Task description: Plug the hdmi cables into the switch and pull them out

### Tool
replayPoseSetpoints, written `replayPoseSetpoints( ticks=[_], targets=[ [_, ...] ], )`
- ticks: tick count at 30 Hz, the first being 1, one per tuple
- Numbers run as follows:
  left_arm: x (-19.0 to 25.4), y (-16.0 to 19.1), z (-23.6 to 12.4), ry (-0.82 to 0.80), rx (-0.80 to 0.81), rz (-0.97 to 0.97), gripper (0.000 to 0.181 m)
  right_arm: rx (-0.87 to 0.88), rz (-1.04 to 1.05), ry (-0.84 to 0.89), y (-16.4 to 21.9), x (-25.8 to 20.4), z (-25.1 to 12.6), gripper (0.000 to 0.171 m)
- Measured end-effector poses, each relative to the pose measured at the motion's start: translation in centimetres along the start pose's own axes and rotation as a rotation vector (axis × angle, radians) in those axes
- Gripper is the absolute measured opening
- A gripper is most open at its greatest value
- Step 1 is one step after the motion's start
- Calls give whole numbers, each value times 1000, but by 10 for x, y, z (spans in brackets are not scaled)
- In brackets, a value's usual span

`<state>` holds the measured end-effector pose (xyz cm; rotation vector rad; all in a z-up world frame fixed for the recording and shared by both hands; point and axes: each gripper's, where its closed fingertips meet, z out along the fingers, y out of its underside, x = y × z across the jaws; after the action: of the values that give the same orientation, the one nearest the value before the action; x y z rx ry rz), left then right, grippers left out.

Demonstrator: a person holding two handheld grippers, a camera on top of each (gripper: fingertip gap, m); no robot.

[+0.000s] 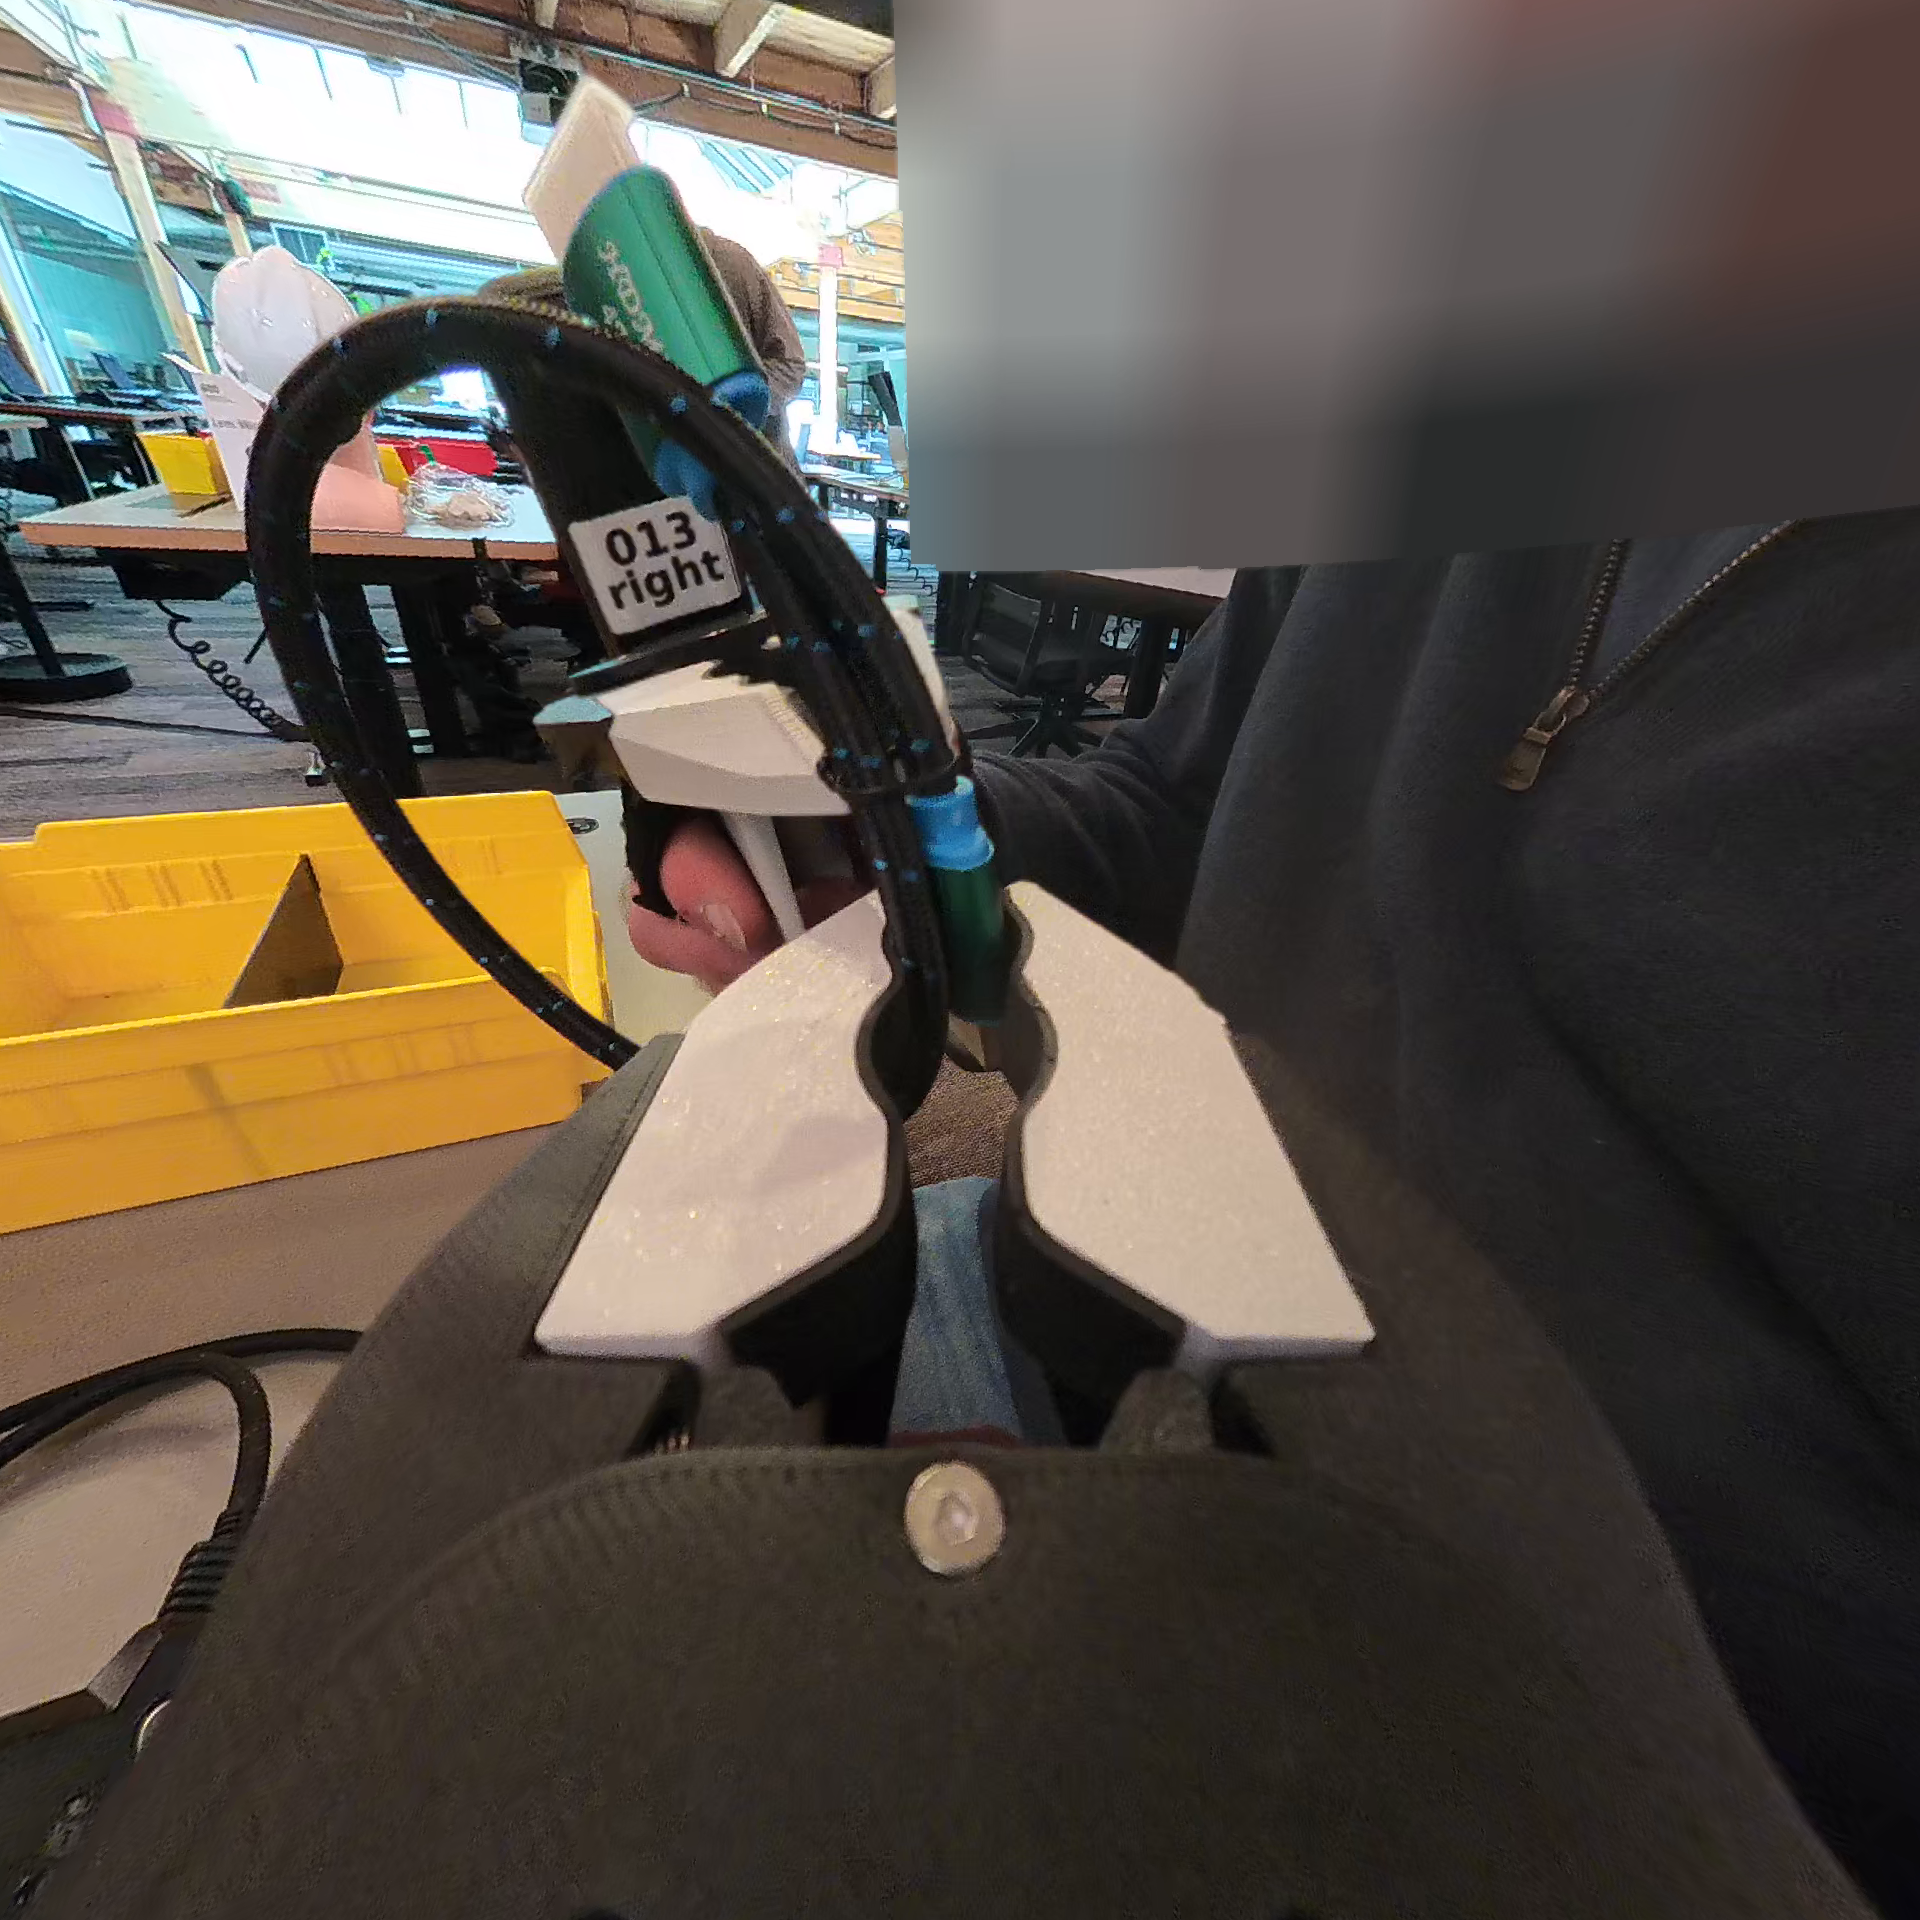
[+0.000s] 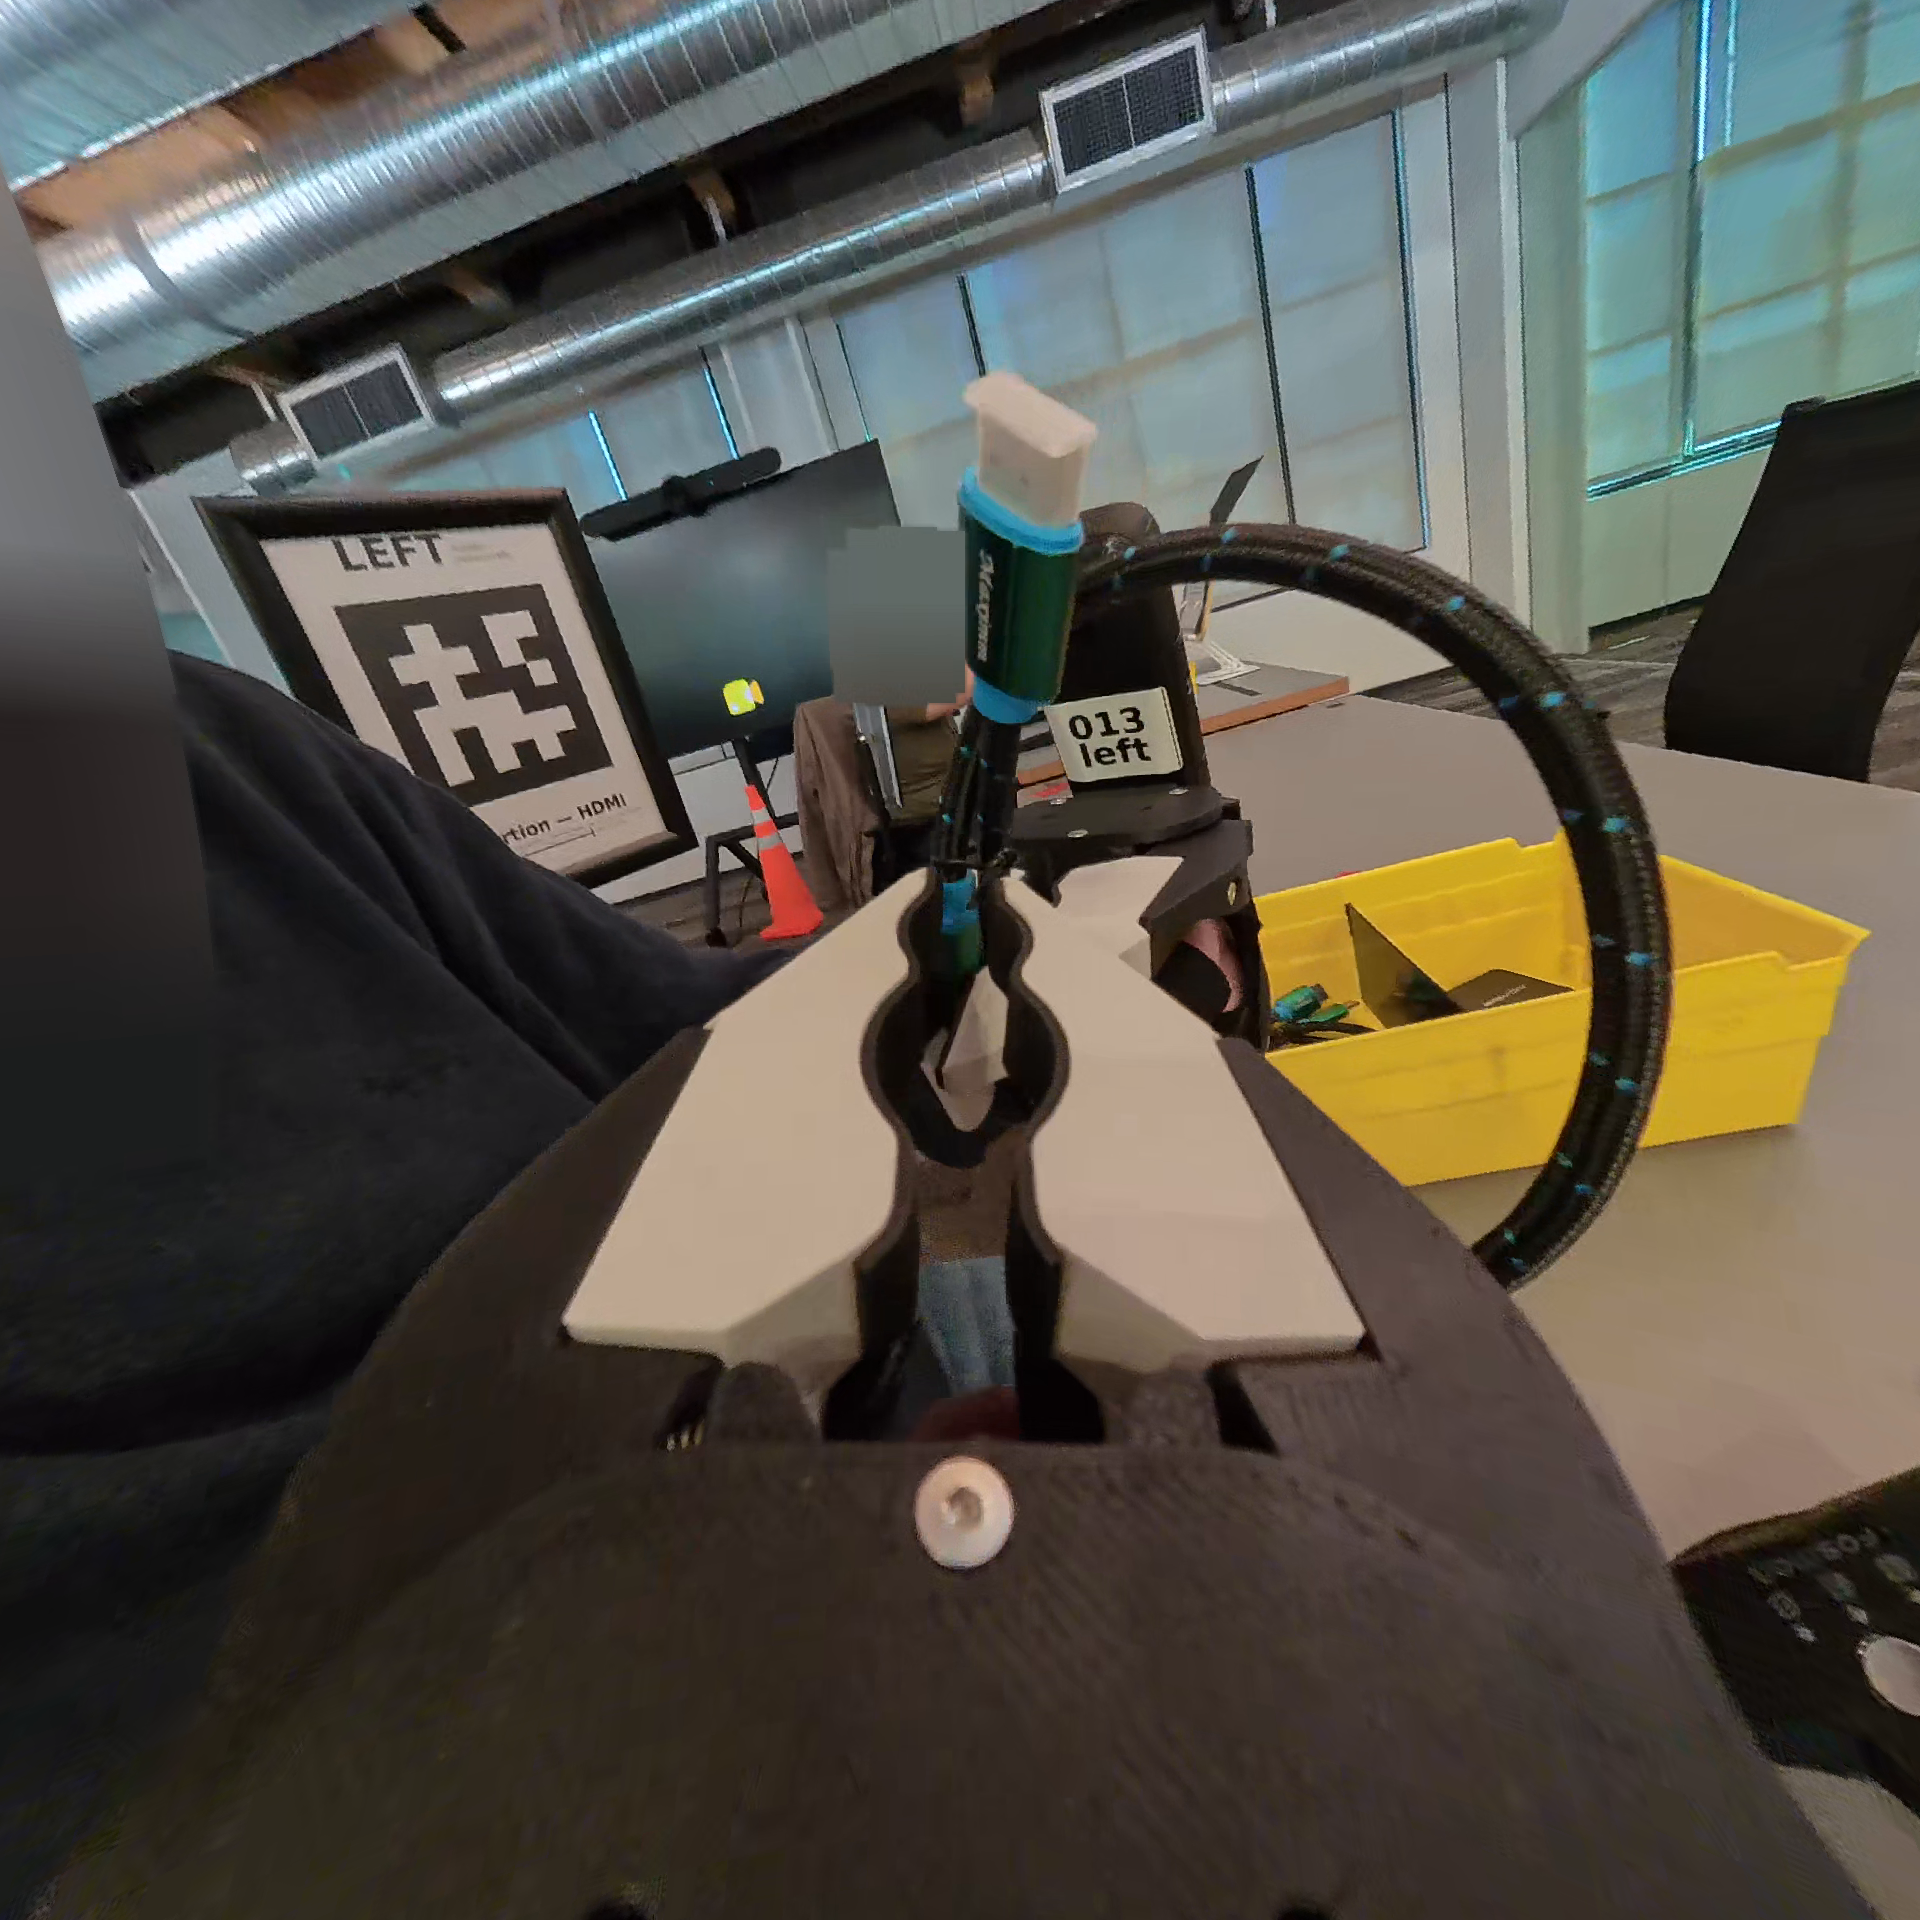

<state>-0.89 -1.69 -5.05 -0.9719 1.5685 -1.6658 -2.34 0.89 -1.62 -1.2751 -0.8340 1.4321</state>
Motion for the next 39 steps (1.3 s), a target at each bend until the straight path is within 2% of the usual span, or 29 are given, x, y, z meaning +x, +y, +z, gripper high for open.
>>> replayPoseSetpoints(
  ticks=[2, 7, 9, 17, 20, 23, 28, 30, 33, 37, 39],
  targets=[
    [0, 1, 1, -3, -9, 4, 13, 0, 11, 9, 2, 2, -1, 0],
    [-1, 2, 3, -10, -21, 15, 12, -16, 3, 30, 6, 4, -3, 0],
    [1, 3, 4, -5, -24, 15, 12, -47, -58, 56, 6, 4, -4, 0],
    [-2, 7, 10, -14, -36, -7, 13, -344, -539, 266, 10, 11, -20, 0],
    [-3, 6, 10, 5, -5, -39, 13, -381, -616, 316, 8, 11, -21, 0],
    [-12, 3, 5, -20, 35, -87, 14, -369, -573, 360, 5, 19, -26, 0],
    [-45, 8, -3, -266, -43, -43, 30, -338, -449, 485, 7, 45, -35, 0],
    [-63, 11, -9, -443, -124, 52, 51, -330, -413, 528, 7, 54, -40, 0],
    [-84, 11, -19, -713, -298, 273, 61, -321, -376, 579, 8, 63, -44, 0],
    [-97, 15, -20, -924, -491, 431, 56, -328, -358, 596, 13, 66, -41, 0],
    [-98, 17, -20, -951, -517, 437, 39, -342, -384, 621, 14, 67, -41, 0]
  ],
)
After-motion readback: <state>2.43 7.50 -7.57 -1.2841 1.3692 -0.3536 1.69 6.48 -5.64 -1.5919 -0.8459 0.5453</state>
